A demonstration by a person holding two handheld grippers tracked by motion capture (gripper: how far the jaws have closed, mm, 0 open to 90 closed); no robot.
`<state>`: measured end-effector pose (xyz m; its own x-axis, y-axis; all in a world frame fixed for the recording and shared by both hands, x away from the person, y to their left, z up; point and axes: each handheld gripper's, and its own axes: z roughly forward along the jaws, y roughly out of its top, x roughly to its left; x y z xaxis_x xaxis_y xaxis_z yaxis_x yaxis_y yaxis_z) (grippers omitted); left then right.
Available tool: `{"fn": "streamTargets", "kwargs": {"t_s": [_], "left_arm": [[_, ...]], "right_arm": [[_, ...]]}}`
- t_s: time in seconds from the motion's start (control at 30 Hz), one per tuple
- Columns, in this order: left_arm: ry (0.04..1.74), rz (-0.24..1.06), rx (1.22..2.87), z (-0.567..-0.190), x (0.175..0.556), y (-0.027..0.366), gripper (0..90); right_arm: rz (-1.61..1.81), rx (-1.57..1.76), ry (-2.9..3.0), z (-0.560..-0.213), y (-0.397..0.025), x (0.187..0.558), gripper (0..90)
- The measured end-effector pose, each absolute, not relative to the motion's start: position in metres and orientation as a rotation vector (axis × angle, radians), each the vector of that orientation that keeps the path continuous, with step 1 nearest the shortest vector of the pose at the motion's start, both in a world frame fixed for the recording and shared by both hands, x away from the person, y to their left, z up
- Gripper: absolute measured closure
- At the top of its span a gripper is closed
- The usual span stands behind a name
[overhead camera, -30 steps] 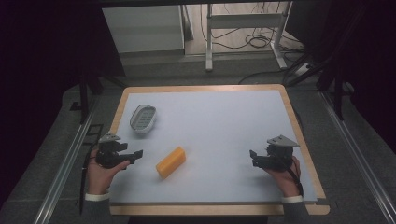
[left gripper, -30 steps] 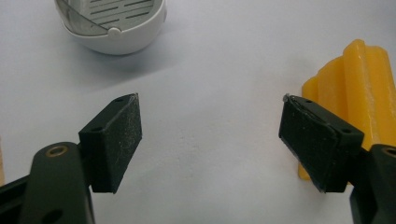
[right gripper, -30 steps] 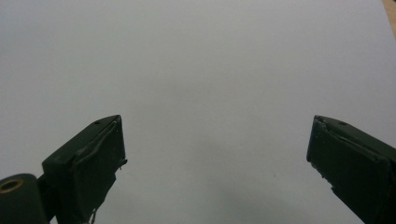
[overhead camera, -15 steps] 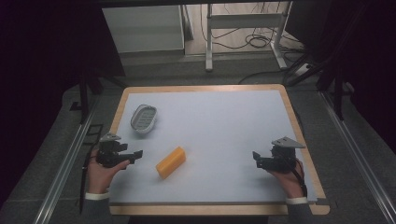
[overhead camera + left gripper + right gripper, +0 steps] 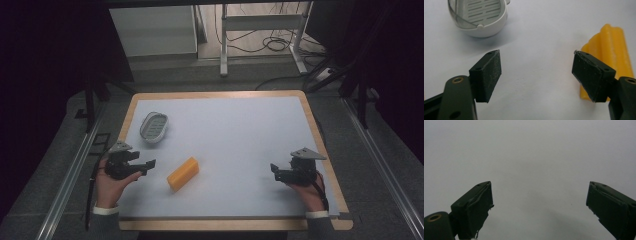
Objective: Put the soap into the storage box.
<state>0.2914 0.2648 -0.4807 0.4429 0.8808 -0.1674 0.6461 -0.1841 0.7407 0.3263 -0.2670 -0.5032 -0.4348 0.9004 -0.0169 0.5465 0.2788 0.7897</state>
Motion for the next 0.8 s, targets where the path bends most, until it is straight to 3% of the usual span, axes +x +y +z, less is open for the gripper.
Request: {"fn": "streamTargets", "kwargs": {"t_s": [0.27, 0.8], "left_arm": [[1.302, 0.333, 1.962, -0.483, 0.295, 0.256, 25.5], [1.227, 0.322, 2.029, -0.450, 0.295, 0.238, 25.8]], "right_arm": [[1.028, 1.297, 2.082, -0.503, -0.271, 0.324, 7.0], [1.060, 1.316, 2.083, -0.502, -0.271, 0.324, 7.2]]}}
